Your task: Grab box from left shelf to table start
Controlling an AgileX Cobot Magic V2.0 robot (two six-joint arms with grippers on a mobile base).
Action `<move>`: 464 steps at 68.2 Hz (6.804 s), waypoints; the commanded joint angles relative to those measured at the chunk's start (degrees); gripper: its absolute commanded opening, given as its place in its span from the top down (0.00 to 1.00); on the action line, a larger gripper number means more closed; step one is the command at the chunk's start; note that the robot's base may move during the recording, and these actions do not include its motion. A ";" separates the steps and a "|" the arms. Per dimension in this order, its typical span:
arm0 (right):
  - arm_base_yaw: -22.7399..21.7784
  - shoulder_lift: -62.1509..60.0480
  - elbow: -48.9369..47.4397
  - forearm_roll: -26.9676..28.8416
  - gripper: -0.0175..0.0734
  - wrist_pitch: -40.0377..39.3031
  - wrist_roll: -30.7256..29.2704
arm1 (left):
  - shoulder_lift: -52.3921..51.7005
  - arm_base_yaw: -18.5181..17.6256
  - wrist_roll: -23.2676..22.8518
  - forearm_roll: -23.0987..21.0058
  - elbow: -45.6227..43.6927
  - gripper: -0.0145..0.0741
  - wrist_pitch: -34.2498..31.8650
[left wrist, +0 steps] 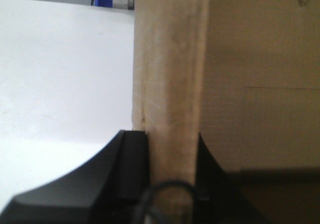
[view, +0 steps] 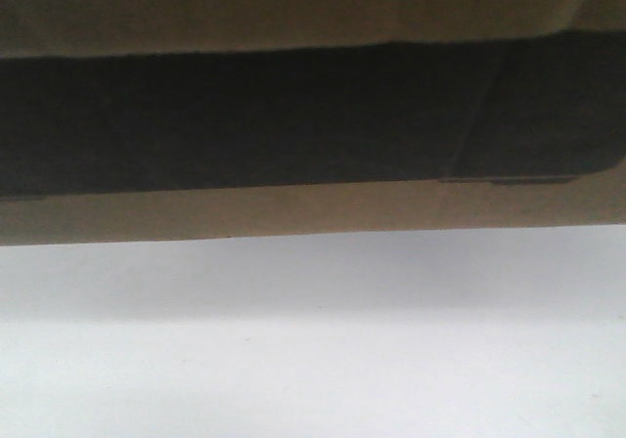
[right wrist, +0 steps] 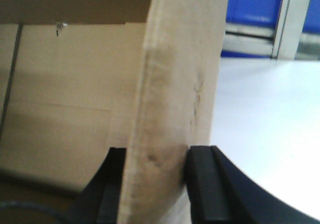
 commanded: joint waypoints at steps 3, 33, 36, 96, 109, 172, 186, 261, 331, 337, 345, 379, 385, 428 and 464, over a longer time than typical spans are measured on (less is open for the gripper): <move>-0.33 9.00 -5.57 -1.83 0.74 -2.37 0.01 | 6.43 -0.28 -0.29 3.39 -4.93 0.94 -10.87; -0.33 31.90 -10.14 -1.88 0.74 0.58 -1.20 | 28.91 -0.28 -0.20 4.68 -6.00 0.94 -10.12; -0.33 33.76 -10.14 -1.88 0.74 -0.19 -1.78 | 30.92 -0.28 -0.20 4.68 -6.00 0.94 -10.13; -0.33 45.15 -10.14 -4.23 0.18 -1.59 -3.00 | 43.05 -0.28 -0.20 2.07 -6.00 0.37 -9.18; -0.33 44.95 -10.14 -4.76 0.12 -1.26 -3.00 | 43.05 -0.28 -0.20 2.07 -6.00 0.20 -8.87; -0.33 26.79 -19.83 -13.87 0.18 3.16 -2.21 | 15.25 -0.28 1.26 6.18 -13.14 0.54 -10.01; -0.33 15.27 -3.06 -13.87 0.64 -4.78 -2.21 | 2.49 -0.28 1.26 9.24 -0.11 0.89 -16.14; -0.33 -21.04 30.97 -13.87 0.74 -35.79 -2.26 | -29.99 -0.28 1.26 9.17 35.28 0.95 -40.36; -0.33 -20.98 30.97 -13.87 0.74 -35.75 -2.26 | -33.74 11.01 12.05 -6.49 65.49 0.95 -63.41; -0.33 -20.98 30.97 -13.87 0.74 -35.75 -2.26 | -33.74 11.01 12.05 -6.49 65.61 0.95 -63.70; -0.33 -20.98 30.97 -13.87 0.74 -35.74 -2.26 | -33.62 11.01 12.05 -6.49 65.61 0.95 -64.21; -0.33 -20.98 30.97 -13.87 0.74 -35.74 -2.26 | -33.62 11.01 12.05 -6.49 65.61 0.95 -64.21; -0.33 -20.98 30.97 -13.87 0.74 -35.74 -2.26 | -33.62 11.01 12.05 -6.49 65.61 0.95 -64.21; -3.48 -24.13 48.92 -14.03 0.74 -46.72 2.64 | -33.62 11.01 12.05 -6.49 65.61 0.95 -64.21; -3.48 -29.47 62.28 -13.91 0.74 -54.83 2.64 | -33.55 11.01 12.05 -6.49 65.61 0.95 -64.21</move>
